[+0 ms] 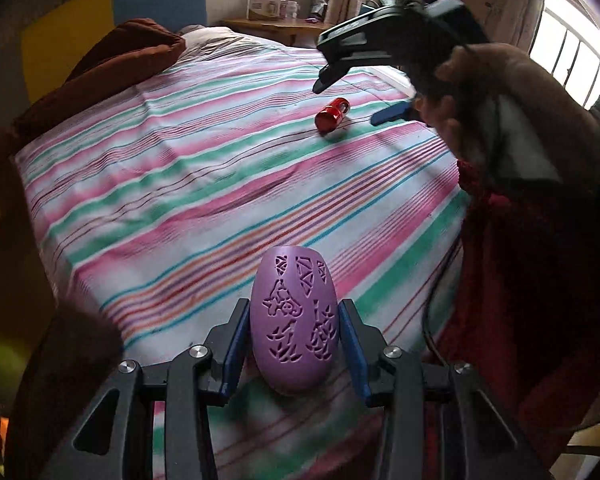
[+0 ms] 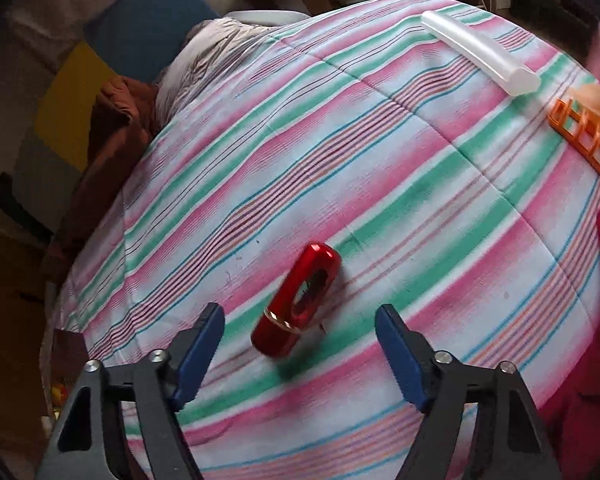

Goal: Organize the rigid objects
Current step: 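Grasp the red lipstick tube with the right tool, then carry the purple egg over the gold tray with the left tool while the right holds the lipstick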

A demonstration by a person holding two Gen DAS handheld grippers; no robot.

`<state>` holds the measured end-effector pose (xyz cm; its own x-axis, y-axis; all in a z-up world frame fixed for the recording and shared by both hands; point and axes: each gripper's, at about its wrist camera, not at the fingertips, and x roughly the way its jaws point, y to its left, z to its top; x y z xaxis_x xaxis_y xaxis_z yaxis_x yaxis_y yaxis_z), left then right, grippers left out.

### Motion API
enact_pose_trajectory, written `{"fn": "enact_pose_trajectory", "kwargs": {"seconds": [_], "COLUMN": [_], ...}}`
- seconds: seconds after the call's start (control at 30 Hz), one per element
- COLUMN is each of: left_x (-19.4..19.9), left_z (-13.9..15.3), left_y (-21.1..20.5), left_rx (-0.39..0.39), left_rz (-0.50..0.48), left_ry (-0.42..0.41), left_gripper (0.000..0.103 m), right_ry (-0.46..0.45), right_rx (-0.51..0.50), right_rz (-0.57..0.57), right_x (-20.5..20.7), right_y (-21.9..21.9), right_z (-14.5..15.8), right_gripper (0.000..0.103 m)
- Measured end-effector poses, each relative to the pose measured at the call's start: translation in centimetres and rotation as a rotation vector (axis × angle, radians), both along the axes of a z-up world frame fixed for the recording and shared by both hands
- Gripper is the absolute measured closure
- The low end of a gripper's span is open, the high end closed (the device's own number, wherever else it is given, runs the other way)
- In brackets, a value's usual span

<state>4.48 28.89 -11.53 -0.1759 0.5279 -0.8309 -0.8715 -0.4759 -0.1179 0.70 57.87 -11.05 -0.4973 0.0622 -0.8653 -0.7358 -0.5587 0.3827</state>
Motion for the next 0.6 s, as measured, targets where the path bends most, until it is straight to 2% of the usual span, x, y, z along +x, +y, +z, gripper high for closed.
{"fn": "enact_pose_trajectory", "kwargs": {"seconds": [0.03,0.1,0.13,0.17,0.2,0.27,0.33,0.5,0.6], "left_x": [0.1,0.1,0.2,0.2,0.3,0.3,0.4,0.2,0.2], "left_z": [0.0,0.3,0.5,0.8,1.1,1.9,2.9,5.5,6.9], "left_y": [-0.3,-1.2,-1.4,-1.7,-2.0,-2.5,-3.2,-5.0,-6.2], "left_rx": [0.002,0.005,0.008,0.016,0.022,0.038,0.055,0.108,0.129], "left_rz": [0.005,0.015,0.018,0.025,0.031,0.046,0.064,0.124,0.162], "left_ry": [0.0,0.0,0.001,0.005,0.008,0.017,0.03,0.05,0.062], "left_gripper": [0.06,0.06,0.06,0.06,0.06,0.06,0.06,0.06,0.06], "right_ry": [-0.016,-0.073,-0.118,-0.154,-0.176,-0.206,-0.217,-0.18,-0.172], "right_rx": [0.017,0.07,0.128,0.199,0.245,0.314,0.342,0.274,0.273], "right_rz": [0.011,0.047,0.068,0.105,0.157,0.221,0.253,0.241,0.234], "right_x": [-0.7,-2.1,-2.8,-3.4,-4.0,-4.6,-4.7,-4.3,-4.0], "right_y": [0.0,-0.2,-0.6,-1.3,-2.0,-3.3,-3.9,-2.8,-2.9], "right_z": [-0.3,-1.0,-1.1,-1.1,-1.2,-1.3,-1.4,-1.7,-1.6], "right_gripper": [0.032,0.051,0.057,0.07,0.076,0.076,0.076,0.076,0.076]}}
